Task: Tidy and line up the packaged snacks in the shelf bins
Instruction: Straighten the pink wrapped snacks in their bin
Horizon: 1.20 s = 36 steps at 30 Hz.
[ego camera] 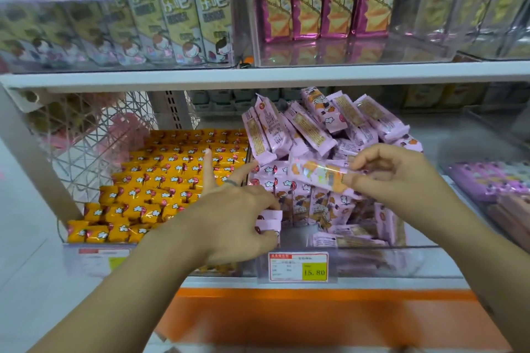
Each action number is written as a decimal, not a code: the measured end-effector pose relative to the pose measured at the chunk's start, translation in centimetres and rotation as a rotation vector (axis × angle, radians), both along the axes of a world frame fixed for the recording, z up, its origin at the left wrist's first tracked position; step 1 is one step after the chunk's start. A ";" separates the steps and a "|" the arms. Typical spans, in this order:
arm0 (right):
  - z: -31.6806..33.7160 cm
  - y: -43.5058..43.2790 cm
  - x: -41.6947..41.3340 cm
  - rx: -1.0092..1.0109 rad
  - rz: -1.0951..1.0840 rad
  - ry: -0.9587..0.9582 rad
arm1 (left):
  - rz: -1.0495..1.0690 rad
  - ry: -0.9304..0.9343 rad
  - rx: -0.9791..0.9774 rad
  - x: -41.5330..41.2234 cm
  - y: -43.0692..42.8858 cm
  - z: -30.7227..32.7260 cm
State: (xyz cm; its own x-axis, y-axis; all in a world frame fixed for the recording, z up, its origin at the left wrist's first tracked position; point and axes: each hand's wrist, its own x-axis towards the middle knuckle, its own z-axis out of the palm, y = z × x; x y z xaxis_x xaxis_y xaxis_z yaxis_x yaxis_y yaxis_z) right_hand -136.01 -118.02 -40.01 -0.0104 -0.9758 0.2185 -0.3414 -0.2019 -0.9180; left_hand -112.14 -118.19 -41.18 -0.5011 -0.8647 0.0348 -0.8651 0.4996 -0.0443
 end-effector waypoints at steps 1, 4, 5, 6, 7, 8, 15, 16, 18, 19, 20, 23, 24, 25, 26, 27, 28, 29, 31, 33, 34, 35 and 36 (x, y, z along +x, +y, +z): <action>-0.1 0.0 0.1 0.051 0.034 -0.054 | -0.005 -0.011 -0.003 0.1 0.0 0.0; -0.7 0.0 1.2 0.144 0.156 -0.055 | -0.002 -0.020 0.004 0.1 -0.1 0.1; -1.1 -0.1 1.7 0.146 0.186 0.010 | 0.001 -0.018 0.006 0.1 -0.1 0.1; -1.5 -0.2 2.3 0.111 0.198 0.125 | 0.004 -0.015 0.003 0.1 -0.1 0.1; -1.9 -0.3 2.9 0.040 0.197 0.276 | 0.008 -0.012 0.001 0.1 -0.1 0.2; -2.2 -0.4 3.5 -0.043 0.186 0.404 | 0.013 -0.011 -0.001 0.0 0.0 0.2; -3.5 -1.5 6.1 -0.113 0.141 0.510 | 0.017 0.002 -0.095 0.8 0.2 0.4; -3.6 -1.5 6.3 -0.129 0.134 0.534 | 0.013 0.021 -0.105 1.0 0.1 0.3; -3.6 -1.6 6.5 -0.145 0.156 0.519 | 0.014 0.063 -0.102 1.4 0.1 0.1; -3.5 -1.6 6.6 -0.149 0.179 0.494 | 0.020 0.081 -0.097 1.5 0.1 0.0; -3.4 -1.7 6.7 -0.147 0.204 0.477 | 0.026 0.091 -0.094 1.7 0.1 -0.1; -3.6 -1.9 7.3 -0.148 0.278 0.504 | 0.035 0.108 -0.087 1.8 0.1 -0.2; -3.7 -2.0 7.5 -0.157 0.294 0.537 | 0.039 0.115 -0.082 1.8 0.2 -0.2; -3.8 -2.1 7.5 -0.163 0.301 0.570 | 0.045 0.118 -0.072 1.8 0.3 -0.2; -3.8 -2.2 7.5 -0.168 0.298 0.601 | 0.048 0.121 -0.062 1.7 0.3 -0.2; -3.8 -2.3 7.3 -0.174 0.285 0.643 | 0.048 0.123 -0.055 1.7 0.4 -0.2; -3.8 -2.4 7.0 -0.180 0.265 0.708 | 0.047 0.125 -0.049 1.7 0.4 -0.2; -3.7 -2.5 6.7 -0.183 0.250 0.791 | 0.047 0.126 -0.044 1.7 0.5 -0.2; -3.5 -2.4 6.3 -0.177 0.254 0.935 | 0.051 0.133 -0.029 1.7 0.5 -0.2; -3.4 -2.3 6.2 -0.125 0.304 0.985 | 0.056 0.149 -0.014 1.7 0.4 -0.2; -3.4 -2.1 6.2 -0.095 0.331 0.992 | 0.059 0.153 -0.011 1.7 0.4 -0.2; -3.4 -2.1 6.0 -0.073 0.349 0.993 | 0.061 0.155 -0.007 1.7 0.4 -0.2; -3.2 -2.0 5.8 -0.065 0.353 0.983 | 0.063 0.155 -0.004 1.7 0.4 -0.2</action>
State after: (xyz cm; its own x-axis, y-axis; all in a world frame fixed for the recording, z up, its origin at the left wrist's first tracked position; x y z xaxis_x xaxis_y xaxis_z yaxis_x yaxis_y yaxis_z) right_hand -130.20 -119.99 -43.24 0.4839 -0.8747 0.0282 -0.8435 -0.4747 -0.2513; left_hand -110.44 -117.76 -41.42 -0.4344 -0.8939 0.1109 -0.8913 0.4443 0.0904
